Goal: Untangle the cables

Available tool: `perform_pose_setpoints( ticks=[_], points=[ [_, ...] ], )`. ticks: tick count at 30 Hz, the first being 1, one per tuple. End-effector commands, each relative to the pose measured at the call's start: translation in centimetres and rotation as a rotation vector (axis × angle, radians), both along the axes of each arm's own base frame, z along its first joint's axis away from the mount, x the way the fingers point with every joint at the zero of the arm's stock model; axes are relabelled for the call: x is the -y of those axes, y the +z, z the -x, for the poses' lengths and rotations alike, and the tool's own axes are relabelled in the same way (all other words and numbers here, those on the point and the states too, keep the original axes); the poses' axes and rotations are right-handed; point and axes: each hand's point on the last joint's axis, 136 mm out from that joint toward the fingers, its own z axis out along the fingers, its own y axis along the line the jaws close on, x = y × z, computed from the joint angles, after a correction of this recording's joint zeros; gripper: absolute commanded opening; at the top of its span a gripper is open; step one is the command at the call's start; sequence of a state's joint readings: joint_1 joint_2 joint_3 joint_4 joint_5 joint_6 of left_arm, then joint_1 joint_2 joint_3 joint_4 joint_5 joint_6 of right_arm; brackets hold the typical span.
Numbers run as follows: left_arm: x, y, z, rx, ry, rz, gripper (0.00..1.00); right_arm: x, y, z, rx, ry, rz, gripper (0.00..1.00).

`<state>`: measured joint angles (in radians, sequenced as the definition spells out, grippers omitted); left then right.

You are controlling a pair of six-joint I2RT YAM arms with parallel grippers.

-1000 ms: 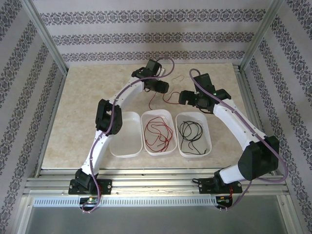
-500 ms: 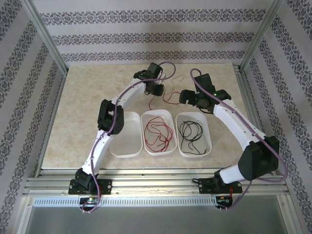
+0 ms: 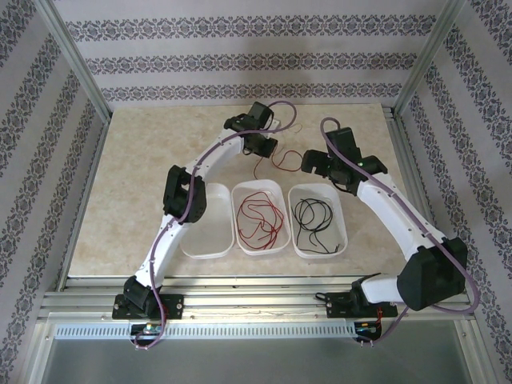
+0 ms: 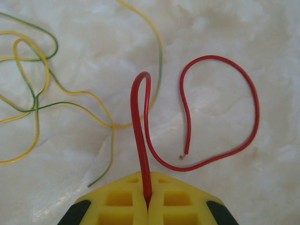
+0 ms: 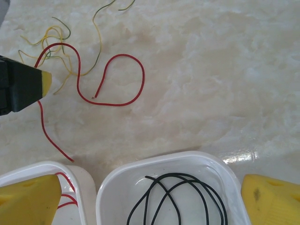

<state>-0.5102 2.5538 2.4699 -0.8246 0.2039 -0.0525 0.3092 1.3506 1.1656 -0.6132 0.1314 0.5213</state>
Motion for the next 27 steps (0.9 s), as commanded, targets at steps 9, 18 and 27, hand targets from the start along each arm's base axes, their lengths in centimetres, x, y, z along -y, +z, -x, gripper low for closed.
perform_pose_setpoints(
  ticks=[9, 18, 27],
  points=[
    [2.7, 14.5, 2.8, 0.260, -0.093, 0.073, 0.00, 2.1, 0.8, 0.5, 0.044, -0.076, 0.013, 0.98],
    [3.7, 21.0, 4.7, 0.375, -0.131, 0.149, 0.00, 2.7, 0.6, 0.9, 0.052, -0.099, 0.005, 0.98],
    [3.1, 26.7, 5.5, 0.515, -0.125, 0.185, 0.00, 3.3, 0.9, 1.4, 0.069, -0.114, 0.007, 0.98]
  ],
)
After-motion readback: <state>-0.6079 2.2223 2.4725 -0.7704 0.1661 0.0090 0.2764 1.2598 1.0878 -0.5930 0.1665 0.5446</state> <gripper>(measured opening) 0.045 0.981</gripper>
